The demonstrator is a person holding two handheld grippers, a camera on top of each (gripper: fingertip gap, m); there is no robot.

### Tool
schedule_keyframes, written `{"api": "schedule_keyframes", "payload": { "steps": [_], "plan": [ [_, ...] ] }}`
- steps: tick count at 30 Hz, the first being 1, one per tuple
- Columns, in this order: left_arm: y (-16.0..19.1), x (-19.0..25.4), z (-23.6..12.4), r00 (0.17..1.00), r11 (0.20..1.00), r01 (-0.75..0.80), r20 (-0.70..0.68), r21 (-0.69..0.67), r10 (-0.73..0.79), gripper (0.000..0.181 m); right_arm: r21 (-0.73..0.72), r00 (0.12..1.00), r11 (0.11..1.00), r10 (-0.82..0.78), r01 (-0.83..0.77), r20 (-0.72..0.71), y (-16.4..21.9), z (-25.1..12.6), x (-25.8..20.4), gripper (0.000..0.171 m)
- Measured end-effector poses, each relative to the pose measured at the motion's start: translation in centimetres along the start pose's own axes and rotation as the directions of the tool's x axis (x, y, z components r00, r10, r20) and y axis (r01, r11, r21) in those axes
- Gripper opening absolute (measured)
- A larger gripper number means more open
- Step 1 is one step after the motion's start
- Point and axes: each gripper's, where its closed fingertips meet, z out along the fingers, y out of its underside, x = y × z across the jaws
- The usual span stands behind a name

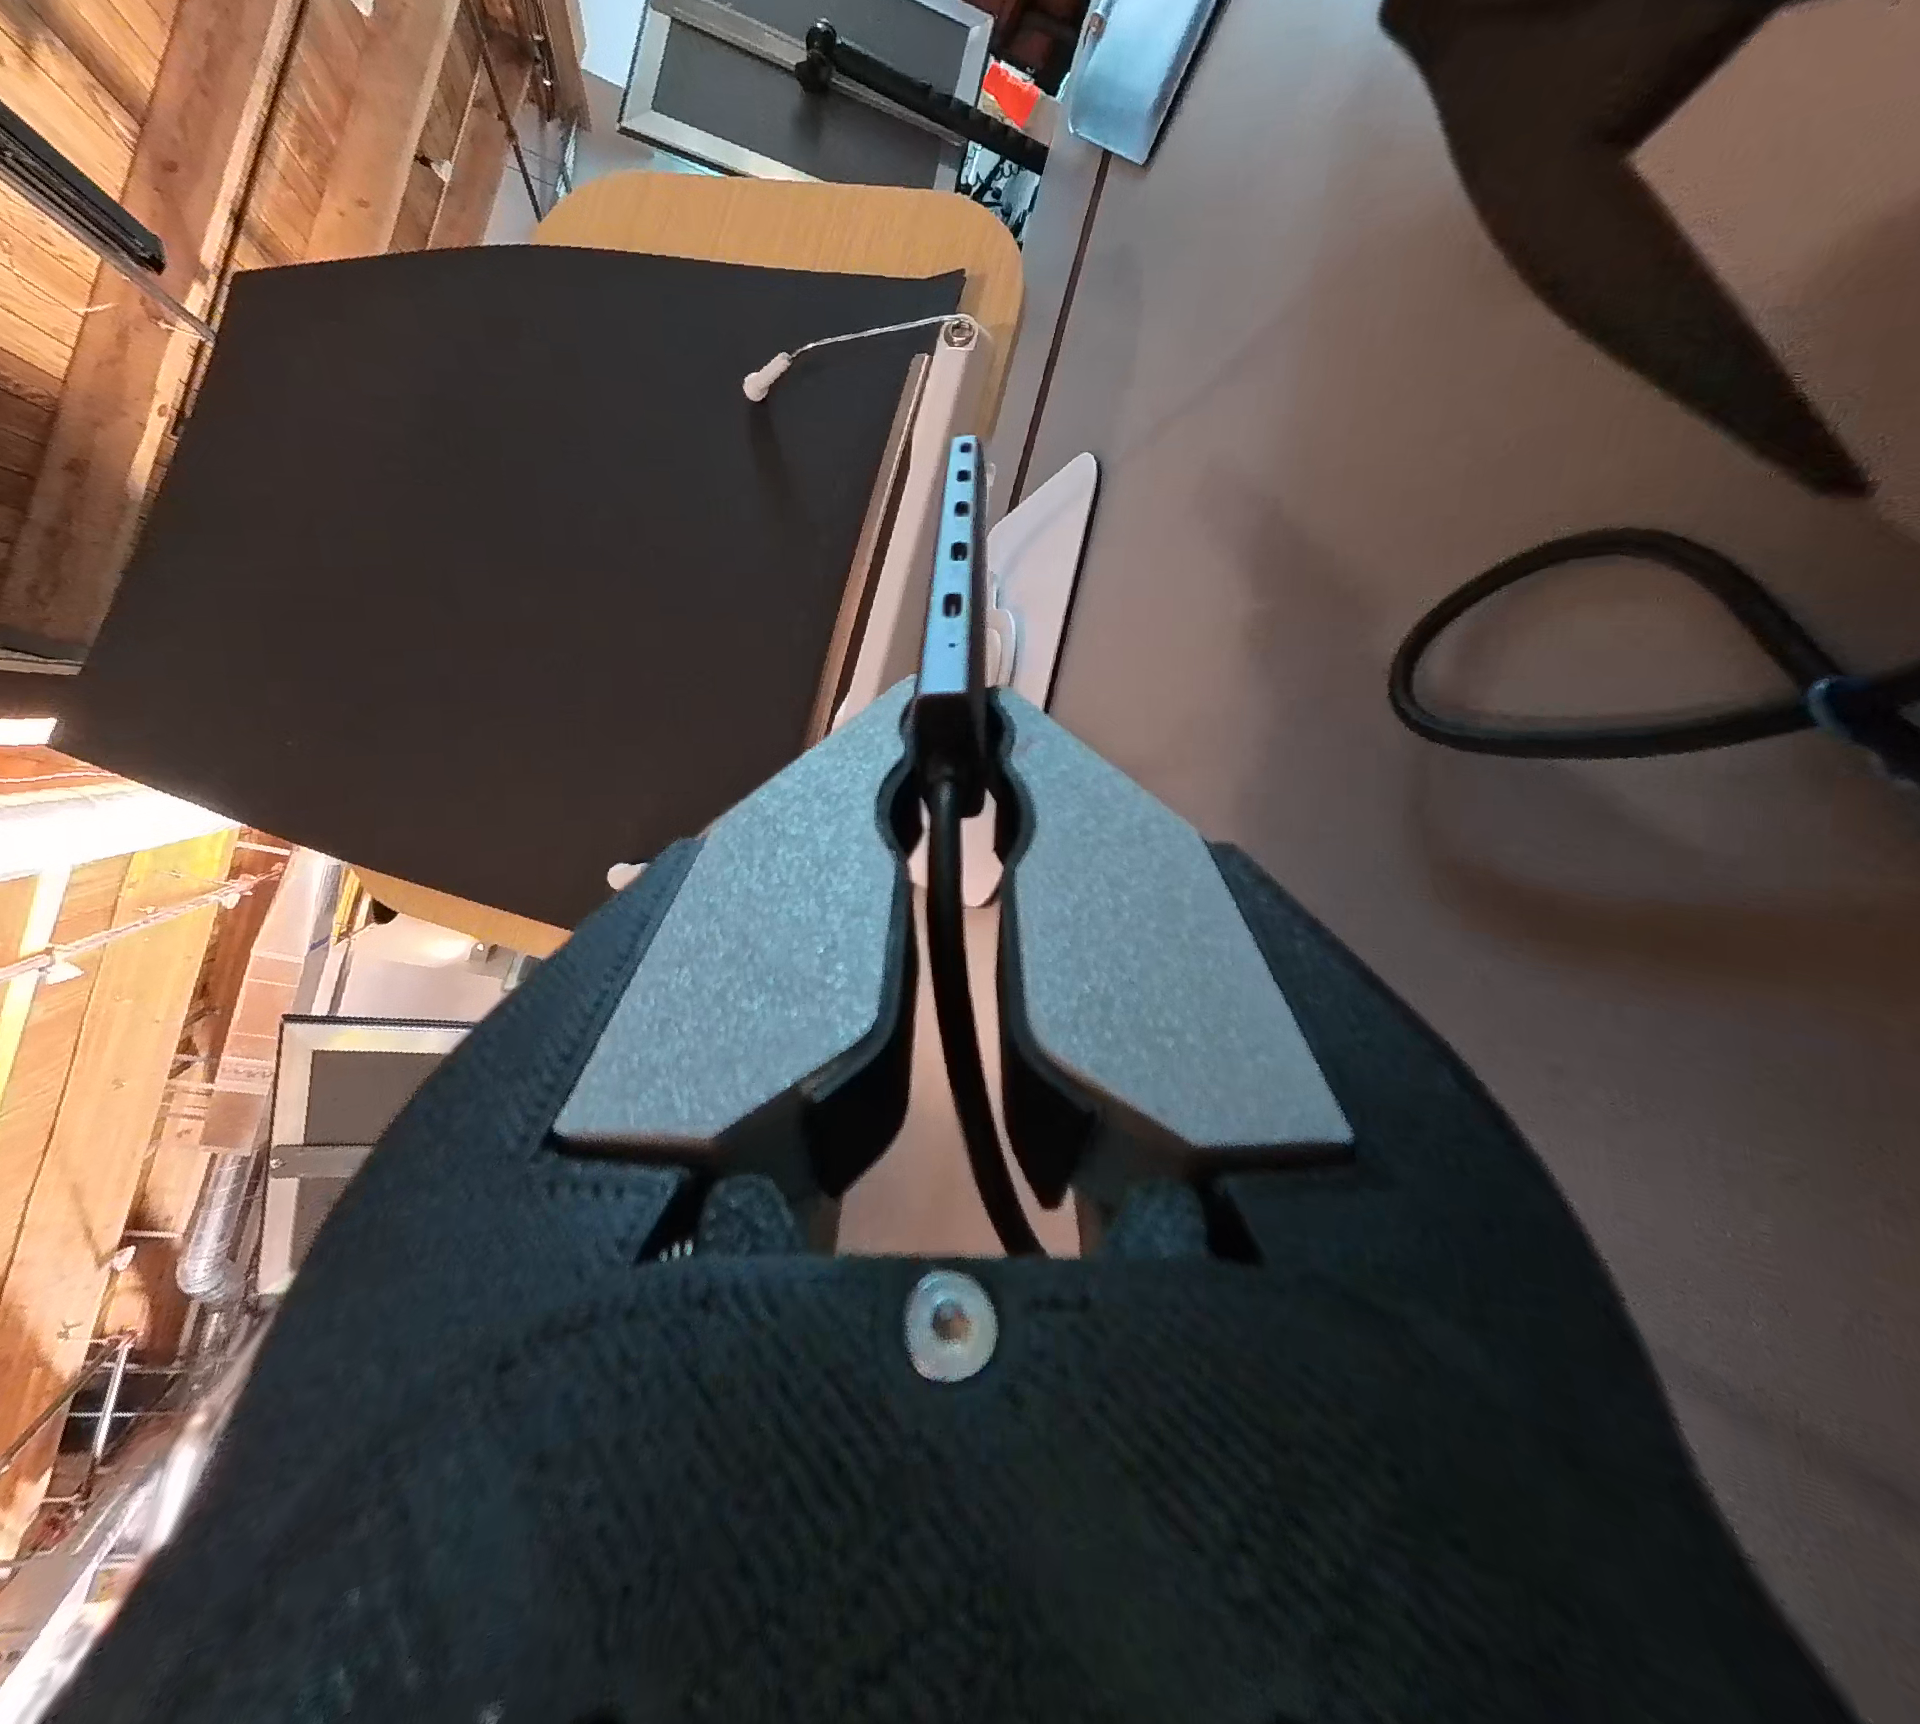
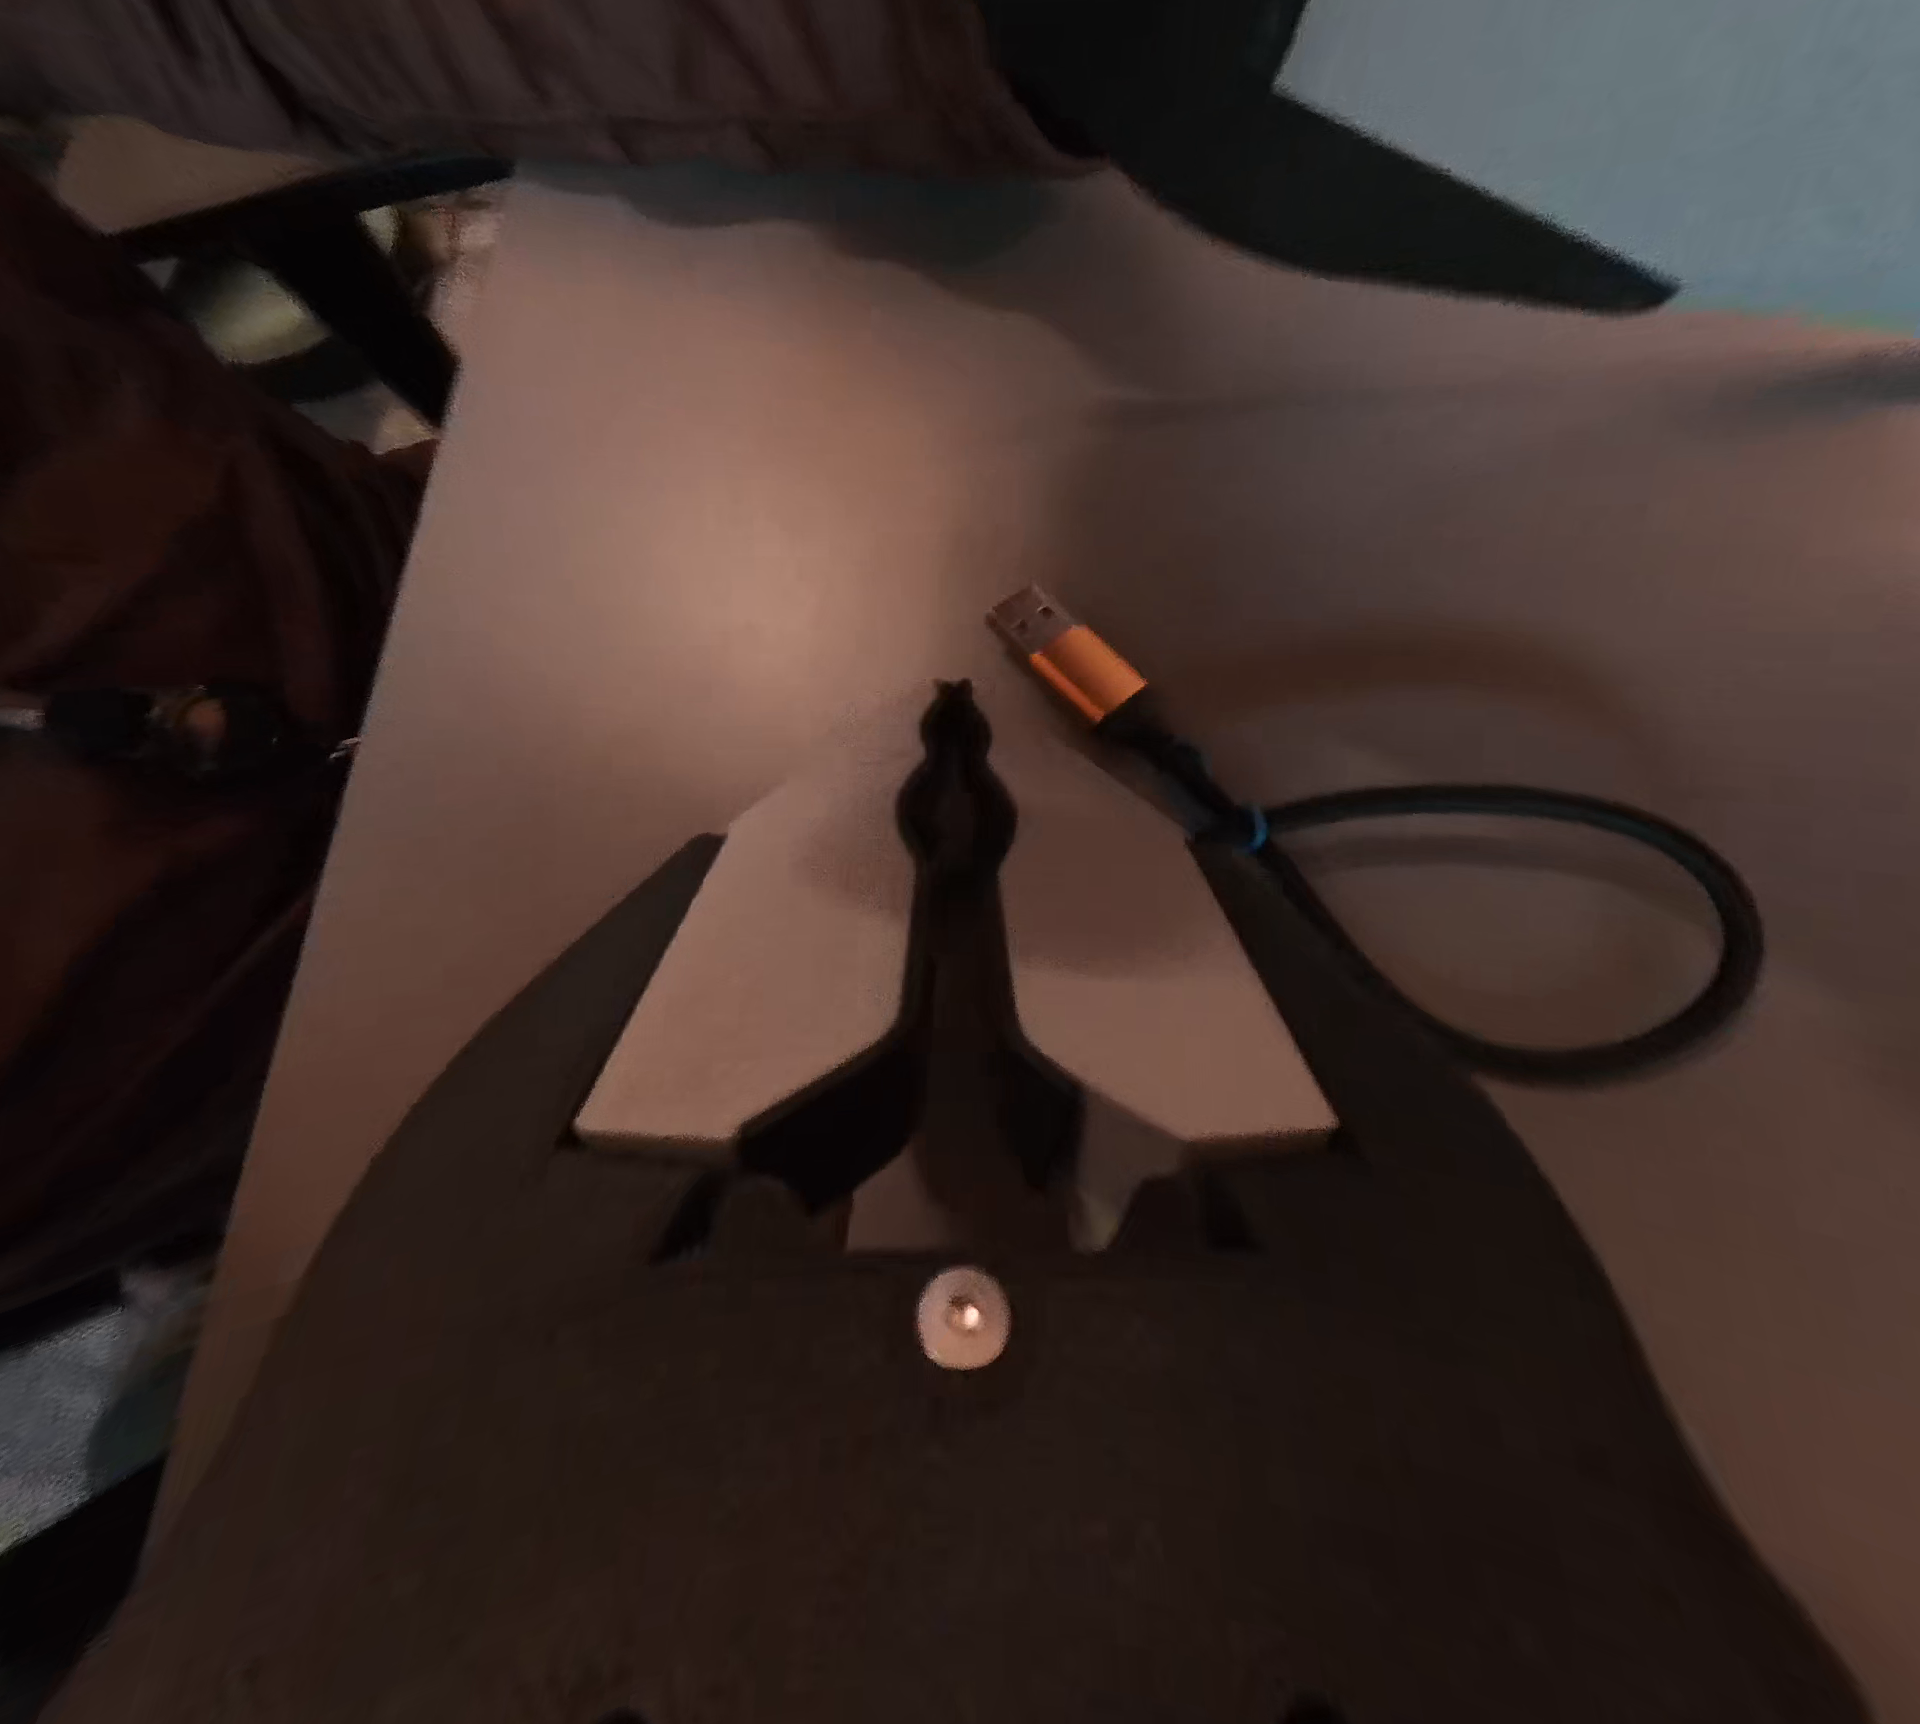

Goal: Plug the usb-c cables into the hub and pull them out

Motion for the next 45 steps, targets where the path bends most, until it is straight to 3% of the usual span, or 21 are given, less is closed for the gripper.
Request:
{"api": "schedule_keyframes", "payload": {
  "steps": [3,10,16,21,26,30,34,40,45],
  "plan": [
    [0.1,0.1,0.1,1.0,1.0,0.003,-0.002,-0.005,-0.003,0.006,0.013,0.992,1.0,0.006,-0.004,-0.126,-0.8,0.4,1.6,0.001],
    [0.2,0.1,0.1,1.0,1.0,0.0,-0.003,-0.01,0.0,0.006,0.15,0.993,0.988,-0.013,0.031,-0.119,-2.2,-3.4,1.5,0.033],
    [0.1,0.5,0.2,1.0,1.0,-0.019,-0.017,-0.01,0.018,0.006,0.023,0.981,0.995,-0.095,0.101,-0.166,0.3,-3.9,1.6,0.048],
    [0.0,0.5,0.1,1.0,1.0,-0.02,-0.016,-0.006,0.019,0.006,0.001,0.988,0.996,-0.091,0.092,-0.125,0.7,-2.0,1.4,0.052],
    [0.0,0.4,0.1,1.0,1.0,-0.017,-0.014,-0.007,0.017,0.006,0.02,0.995,0.998,-0.051,0.053,-0.083,0.1,-0.8,1.0,0.05],
    [0.1,0.5,0.1,1.0,1.0,-0.013,-0.014,-0.013,0.013,0.006,0.026,1.0,1.0,-0.013,0.014,-0.027,-0.3,-0.2,0.3,0.019],
    [0.4,0.5,0.2,1.0,1.0,-0.01,-0.016,-0.019,0.009,0.006,0.029,0.996,0.999,-0.014,0.017,-0.09,-0.9,0.2,1.0,0.0],
    [0.6,0.6,0.3,1.0,1.0,-0.009,-0.02,-0.027,0.009,0.006,0.03,0.968,0.996,0.088,-0.083,-0.234,-0.4,-0.4,4.0,0.002],
    [0.5,0.5,0.2,1.0,1.0,-0.01,-0.017,-0.024,0.01,0.006,0.093,0.973,0.995,0.044,-0.023,-0.227,-1.2,-2.3,3.7,0.011]
  ]
}}
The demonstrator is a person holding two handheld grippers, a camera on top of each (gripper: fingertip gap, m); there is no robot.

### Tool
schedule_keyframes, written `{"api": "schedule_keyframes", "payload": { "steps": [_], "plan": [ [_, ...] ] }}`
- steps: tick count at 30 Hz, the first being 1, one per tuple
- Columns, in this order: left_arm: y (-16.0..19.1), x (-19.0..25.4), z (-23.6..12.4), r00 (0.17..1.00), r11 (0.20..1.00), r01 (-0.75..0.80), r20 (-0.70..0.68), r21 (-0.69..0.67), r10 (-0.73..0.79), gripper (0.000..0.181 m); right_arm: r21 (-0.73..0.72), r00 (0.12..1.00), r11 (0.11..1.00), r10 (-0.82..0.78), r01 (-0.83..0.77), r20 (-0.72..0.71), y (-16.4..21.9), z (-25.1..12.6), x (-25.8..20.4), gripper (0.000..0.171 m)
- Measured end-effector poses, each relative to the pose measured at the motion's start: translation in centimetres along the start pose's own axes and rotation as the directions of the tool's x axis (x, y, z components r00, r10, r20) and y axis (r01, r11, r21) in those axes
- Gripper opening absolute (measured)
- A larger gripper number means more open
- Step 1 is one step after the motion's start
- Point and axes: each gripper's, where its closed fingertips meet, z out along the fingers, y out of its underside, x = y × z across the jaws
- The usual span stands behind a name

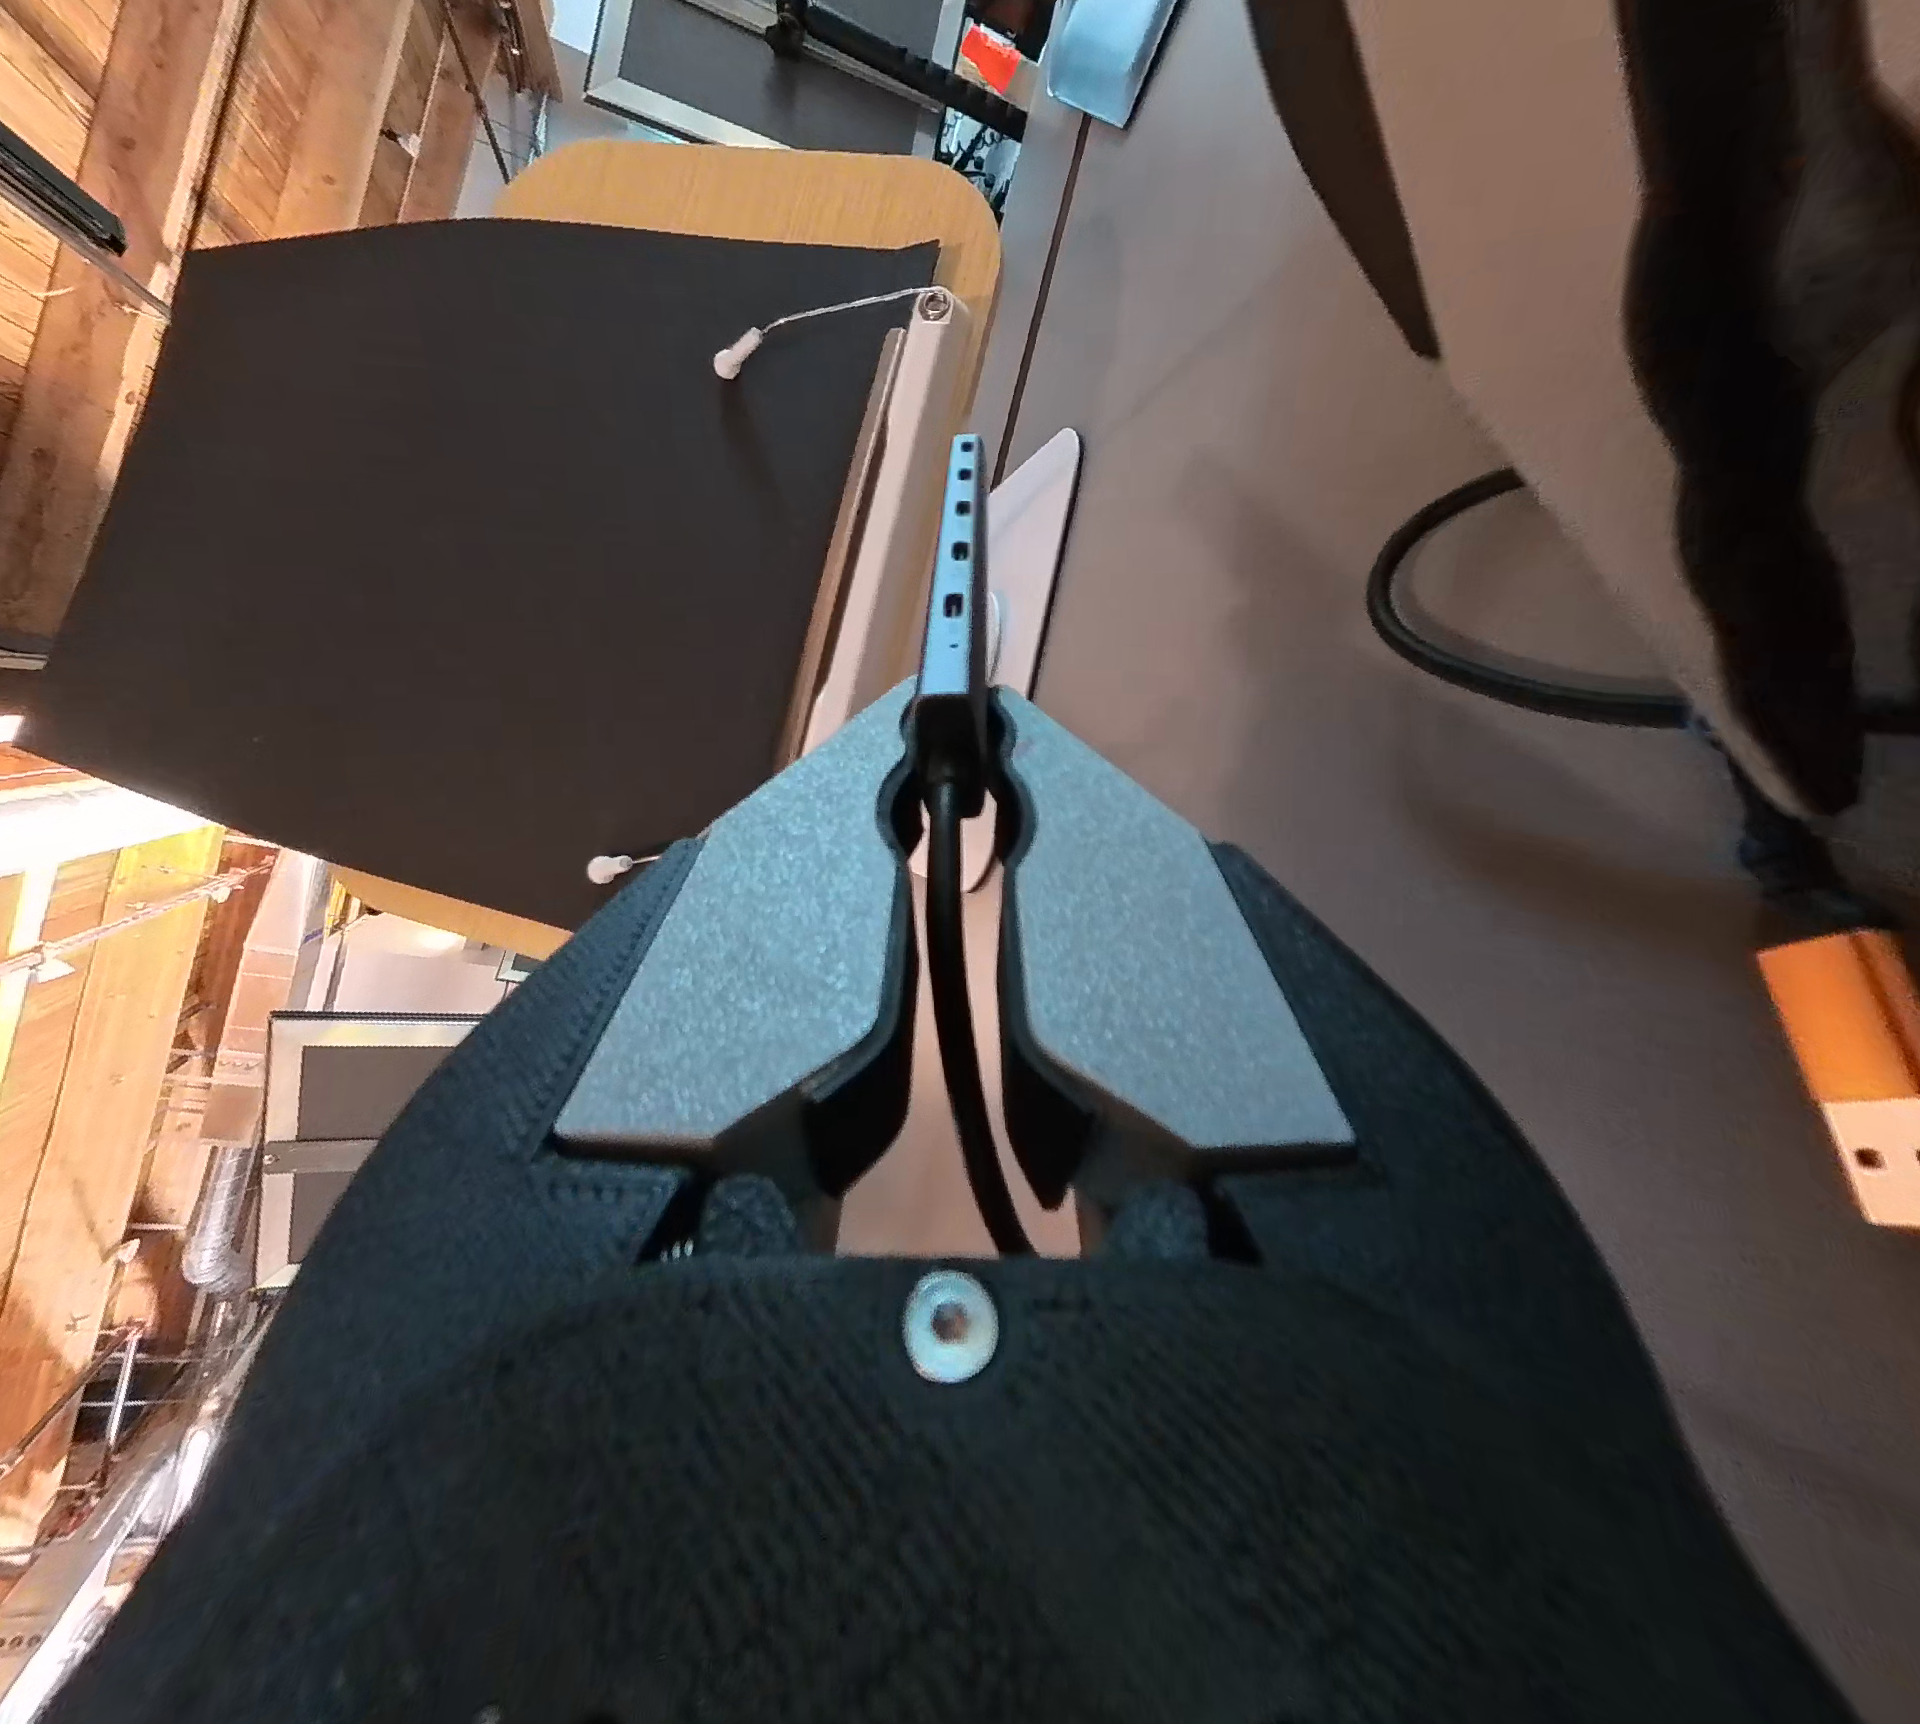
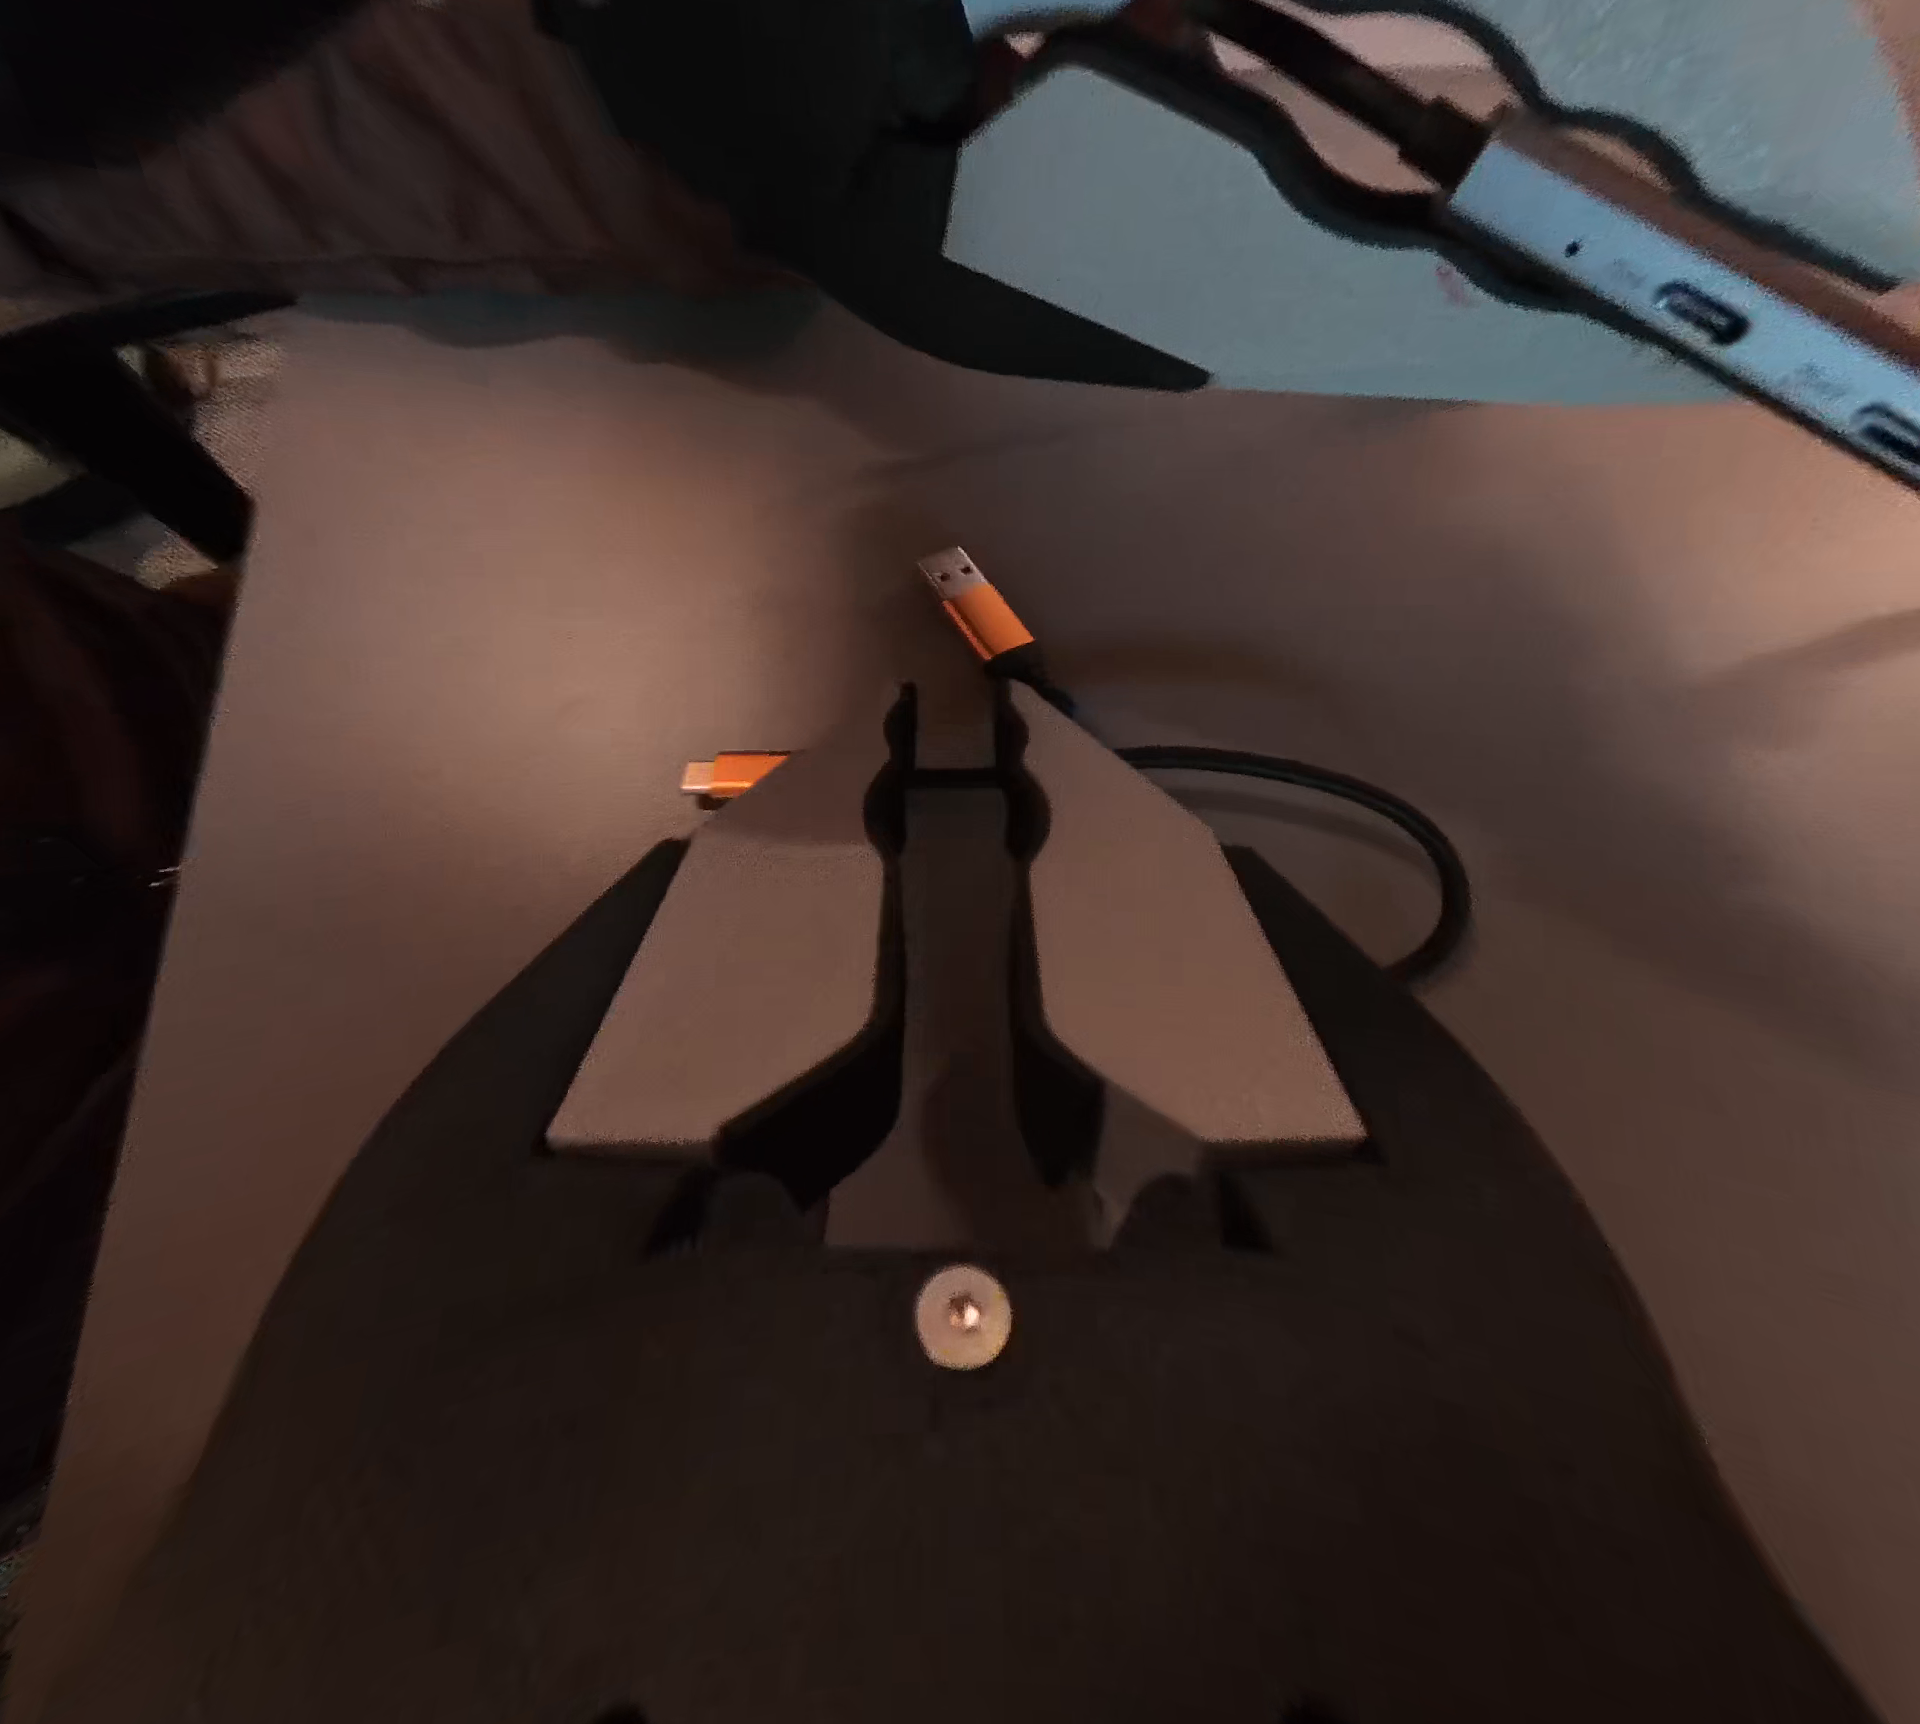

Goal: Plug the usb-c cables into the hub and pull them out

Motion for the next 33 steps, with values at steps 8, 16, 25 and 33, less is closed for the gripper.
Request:
{"api": "schedule_keyframes", "payload": {
  "steps": [8,16,25,33],
  "plan": [
    [-0.3,0.0,-0.1,1.0,1.0,-0.01,0.002,0.008,0.01,0.006,-0.021,0.984,0.986,-0.161,0.163,0.082,0.8,-0.7,-2.0,0.033],
    [-0.7,0.2,-0.2,1.0,1.0,-0.027,-0.005,0.017,0.027,0.006,-0.072,0.973,0.99,-0.108,0.125,0.205,1.4,-0.4,-1.7,0.026],
    [-0.5,-0.8,-0.4,1.0,1.0,-0.006,0.029,0.006,0.006,0.006,-0.134,0.955,0.978,-0.122,0.163,0.27,1.6,0.4,-1.8,0.02],
    [-0.1,-1.6,-0.5,0.998,1.0,0.016,0.055,-0.016,-0.015,0.006,-0.117,0.94,0.981,-0.107,0.152,0.324,1.6,0.0,-2.4,0.019]
  ]
}}
